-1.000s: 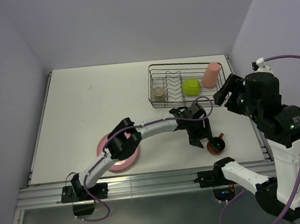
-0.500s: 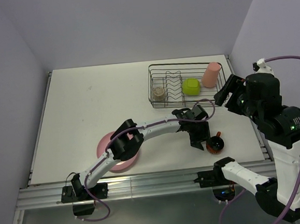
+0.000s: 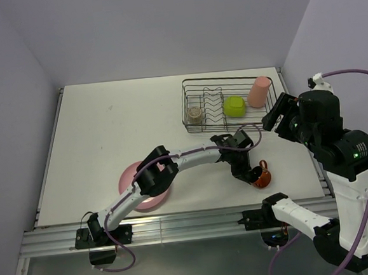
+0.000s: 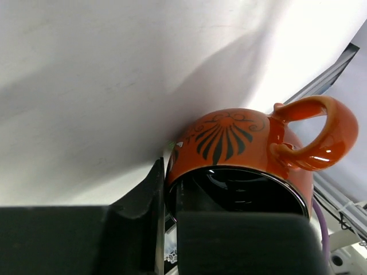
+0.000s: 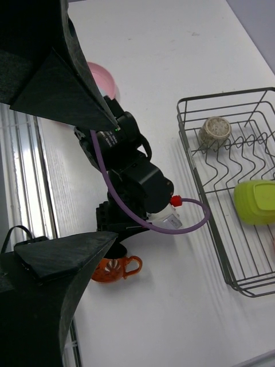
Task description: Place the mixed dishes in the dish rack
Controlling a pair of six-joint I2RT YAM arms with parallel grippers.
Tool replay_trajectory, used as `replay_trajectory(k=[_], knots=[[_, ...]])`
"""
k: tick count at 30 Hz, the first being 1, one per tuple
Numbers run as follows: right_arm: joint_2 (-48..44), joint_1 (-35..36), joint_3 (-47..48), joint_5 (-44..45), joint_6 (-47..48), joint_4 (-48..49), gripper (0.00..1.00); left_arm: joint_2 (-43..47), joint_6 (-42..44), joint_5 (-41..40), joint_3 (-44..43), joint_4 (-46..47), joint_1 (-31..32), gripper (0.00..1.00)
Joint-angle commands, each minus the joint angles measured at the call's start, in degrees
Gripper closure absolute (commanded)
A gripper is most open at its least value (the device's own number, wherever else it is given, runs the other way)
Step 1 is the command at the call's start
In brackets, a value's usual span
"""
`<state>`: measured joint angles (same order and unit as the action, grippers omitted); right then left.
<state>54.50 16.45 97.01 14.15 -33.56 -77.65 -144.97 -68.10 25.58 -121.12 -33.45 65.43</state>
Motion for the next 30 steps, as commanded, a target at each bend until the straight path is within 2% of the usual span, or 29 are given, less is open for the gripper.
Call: replay_trajectory(k=[1,7,11,14,15,18,19,23,25,30], knots=[[-0.4,-0.5,-0.3,0.7,0.5,-4.2,0.22,4.9,2.3,-1.8,4.4,1.1,-1.2,1.0],[0.3,-0.5,-1.4,-3.1,1.2,-2.3,0.22,15.4,5.2,-2.8,13.6,4.5,-3.9,1.0],[1.3,-0.5,-1.5,-6.8,2.4,-1.0,0.22,26.6,6.0,-1.8,21.9,9.0,-6.0,1.0],[2.4,-0.5,-2.7,-14.3,4.5,1.3,0.22,35.8,4.5,-0.3,30.8,12.8,-8.5,1.0],[2.5,-0.5,-3.8,-19.3,4.7,1.9,0.22,38.2,3.7,1.9,36.0,16.7,-10.1,1.0],[2.4,-0.5,-7.7,-28.8,5.7,7.1,0.22,47.7,-1.2,6.3,46.4,26.9,-13.6,1.0],[2.4,-0.5,-8.7,-34.9,5.7,10.0,0.21,49.8,-4.6,7.3,48.8,29.6,-14.7,1.0],[2.4,-0.5,-12.4,-43.3,4.5,16.3,0.21,60.7,-14.5,10.8,61.5,43.2,-19.5,1.0],[2.4,-0.5,-14.0,-47.1,4.3,19.5,0.21,63.4,-19.5,11.5,64.1,49.1,-20.3,1.0],[2.9,-0.5,-16.7,-54.6,2.2,28.3,0.21,67.0,-23.9,12.3,66.2,52.3,-20.9,1.0]])
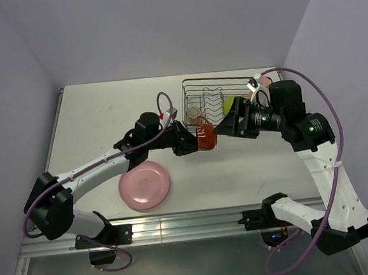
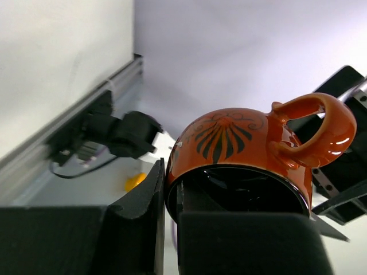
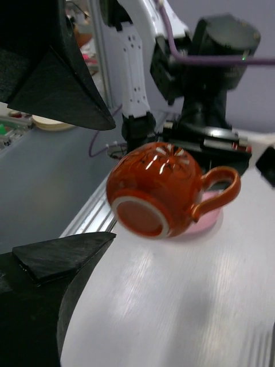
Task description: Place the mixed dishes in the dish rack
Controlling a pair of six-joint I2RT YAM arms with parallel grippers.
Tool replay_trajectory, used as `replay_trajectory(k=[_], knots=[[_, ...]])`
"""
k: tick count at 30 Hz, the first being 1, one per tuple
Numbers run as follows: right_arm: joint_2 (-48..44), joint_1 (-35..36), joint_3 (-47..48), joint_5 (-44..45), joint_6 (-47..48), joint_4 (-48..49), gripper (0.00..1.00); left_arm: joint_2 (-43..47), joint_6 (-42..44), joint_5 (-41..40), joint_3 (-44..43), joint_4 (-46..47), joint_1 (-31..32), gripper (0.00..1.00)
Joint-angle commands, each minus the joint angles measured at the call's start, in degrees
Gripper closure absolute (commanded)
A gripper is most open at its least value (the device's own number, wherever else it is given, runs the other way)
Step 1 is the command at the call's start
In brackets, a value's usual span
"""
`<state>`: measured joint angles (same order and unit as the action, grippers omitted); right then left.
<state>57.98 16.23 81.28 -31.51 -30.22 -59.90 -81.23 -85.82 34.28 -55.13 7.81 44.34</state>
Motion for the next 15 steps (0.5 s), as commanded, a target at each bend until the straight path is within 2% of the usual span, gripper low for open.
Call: replay_trajectory(k=[1,6,9,10,15], knots=[[-0.6,-0.2,-1.5,-10.1,-1.9,12.0,0.21,3.9,-7.4,3.9,0.8,13.8,0.2,1.0],[-0.3,-0.2,-5.9,-16.8,-7.7,21.0,0.21,5.8,-18.3,2.8,8.5,27.6,0.1,1.0],[-0.8,-0.2,-6.7,-17.0,-7.4,22.1,0.19,6.5,-22.4,1.9,10.9,33.2,0.2,1.0],[-0.8,-0.2,-6.8,-16.9,-7.1,21.9,0.06,6.6,-23.4,1.7,11.4,34.9,0.2,1.0],[-0.6,-0.2,-9.4,-19.1,-8.2,25.0,0.0,6.9,-26.8,0.6,12.1,40.2,0.2,1.0]])
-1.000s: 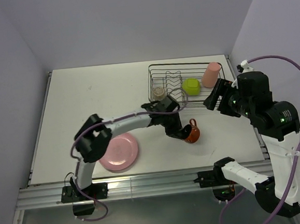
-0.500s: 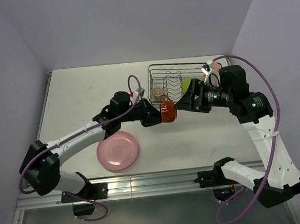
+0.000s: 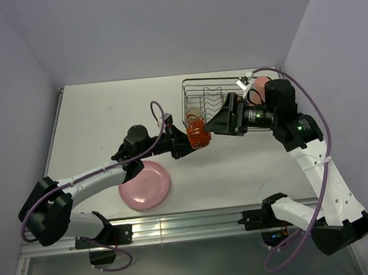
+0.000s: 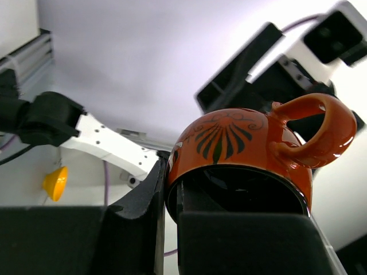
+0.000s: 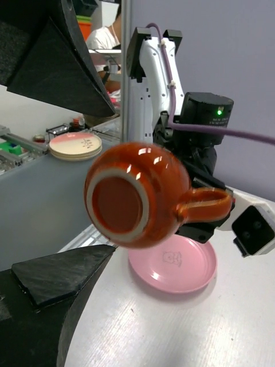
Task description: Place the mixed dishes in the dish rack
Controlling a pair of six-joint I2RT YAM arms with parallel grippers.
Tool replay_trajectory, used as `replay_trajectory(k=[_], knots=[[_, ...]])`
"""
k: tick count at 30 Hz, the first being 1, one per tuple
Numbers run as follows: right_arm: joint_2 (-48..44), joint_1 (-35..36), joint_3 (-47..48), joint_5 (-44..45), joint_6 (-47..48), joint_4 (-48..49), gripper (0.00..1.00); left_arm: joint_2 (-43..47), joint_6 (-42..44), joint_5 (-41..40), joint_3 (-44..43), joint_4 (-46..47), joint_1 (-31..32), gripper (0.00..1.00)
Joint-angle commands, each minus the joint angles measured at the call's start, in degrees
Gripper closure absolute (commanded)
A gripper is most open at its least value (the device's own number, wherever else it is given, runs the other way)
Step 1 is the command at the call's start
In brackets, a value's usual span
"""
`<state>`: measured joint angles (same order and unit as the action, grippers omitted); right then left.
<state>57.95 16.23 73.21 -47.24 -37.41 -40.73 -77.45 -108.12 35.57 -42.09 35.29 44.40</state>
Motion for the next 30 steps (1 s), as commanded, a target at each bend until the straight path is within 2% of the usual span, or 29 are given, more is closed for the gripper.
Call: replay_trajectory(k=[1,23,30], knots=[[-0.7,-0.2,-1.7,-3.6,-1.8,6.3,0.0,2.8,-4.6,-0.8,-1.2,13.1,0.2,1.0],[-1.7,1.3,-7.1,-7.3,-13.6,20.4,0.0,3.1,-5.4,-2.5,-1.2,15.1,2.2,1.0],[-0.4,2.5,-4.7,-6.1,-10.8,16.7,0.0,2.7,-5.2,-2.9,-1.5,14.7,2.9,1.0]])
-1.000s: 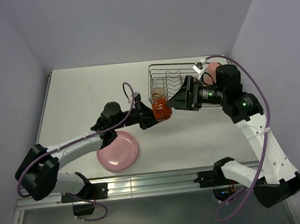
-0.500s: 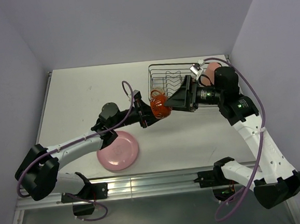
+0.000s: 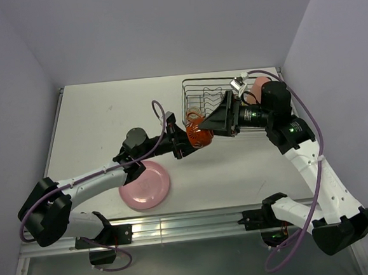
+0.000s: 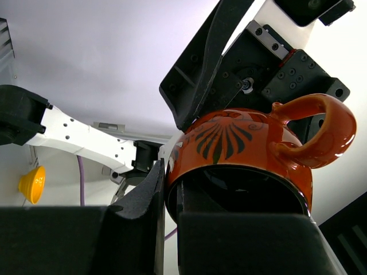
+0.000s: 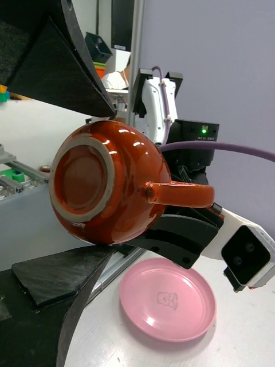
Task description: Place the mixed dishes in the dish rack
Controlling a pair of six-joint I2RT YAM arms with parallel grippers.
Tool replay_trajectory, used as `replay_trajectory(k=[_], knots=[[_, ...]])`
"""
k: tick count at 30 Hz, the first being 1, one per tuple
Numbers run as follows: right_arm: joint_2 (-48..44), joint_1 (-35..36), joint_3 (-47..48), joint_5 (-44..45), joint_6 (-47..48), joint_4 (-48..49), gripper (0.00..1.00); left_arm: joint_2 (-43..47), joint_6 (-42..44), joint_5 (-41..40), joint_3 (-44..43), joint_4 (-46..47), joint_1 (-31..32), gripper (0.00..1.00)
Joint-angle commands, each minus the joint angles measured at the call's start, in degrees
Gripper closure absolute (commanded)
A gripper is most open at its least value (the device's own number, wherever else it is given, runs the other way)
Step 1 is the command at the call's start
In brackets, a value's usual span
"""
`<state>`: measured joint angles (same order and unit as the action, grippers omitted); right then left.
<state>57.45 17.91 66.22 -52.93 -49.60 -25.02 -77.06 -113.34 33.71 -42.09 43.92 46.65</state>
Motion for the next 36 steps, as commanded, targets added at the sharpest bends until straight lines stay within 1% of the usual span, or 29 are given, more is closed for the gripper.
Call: replay_trajectory(k=[1,5,8,12,17,23,25,26,27,28,32,34,35,36], knots=[[0.2,1.0,2.1,-0.4,1.4,1.0,0.0,2.3,0.0,-1.0,-1.7,6.0,0.8,1.0],[0.0,1.8,1.5,-1.1,1.0,2.7,0.0,2.0,0.2,-1.0,-2.2,5.7,1.1,1.0],[0.7,2.4,2.0,-1.6,2.1,2.2,0.0,1.5,0.0,-1.2,-2.4,5.8,1.5,1.0],[1.9,3.3,3.3,-2.0,4.0,0.1,0.0,1.1,0.0,-1.2,-2.4,5.7,1.8,1.0],[3.7,4.9,6.1,-1.3,8.9,-5.8,0.0,1.1,0.0,-1.1,-2.2,4.6,2.0,1.0],[3.5,5.1,5.6,0.0,9.7,-7.2,0.0,1.1,0.4,-1.2,-1.7,3.9,2.2,1.0],[3.5,5.1,5.8,0.5,10.1,-7.8,0.03,1.0,0.4,-1.2,-1.6,3.8,2.3,1.0],[3.5,5.1,6.0,0.8,10.3,-8.0,0.05,0.9,0.4,-1.1,-1.6,3.9,2.4,1.0],[3.5,5.1,6.3,1.2,10.5,-8.8,0.1,0.9,0.4,-1.1,-1.6,3.7,2.4,1.0],[3.5,5.1,6.5,1.6,10.9,-9.3,0.13,0.9,0.4,-1.1,-1.6,3.7,2.4,1.0],[3.4,5.1,6.7,2.2,10.8,-9.0,0.21,0.8,0.6,-1.0,-1.6,3.6,2.4,1.0],[3.2,5.1,6.6,1.9,10.0,-8.0,0.35,0.8,0.6,-0.9,-1.4,3.7,2.4,1.0],[3.1,5.2,6.6,1.7,9.8,-7.8,0.43,0.8,0.6,-0.9,-1.4,3.7,2.4,1.0],[3.2,5.1,6.5,1.6,9.6,-7.4,0.71,0.7,0.3,-0.9,-1.2,3.8,2.4,1.0]])
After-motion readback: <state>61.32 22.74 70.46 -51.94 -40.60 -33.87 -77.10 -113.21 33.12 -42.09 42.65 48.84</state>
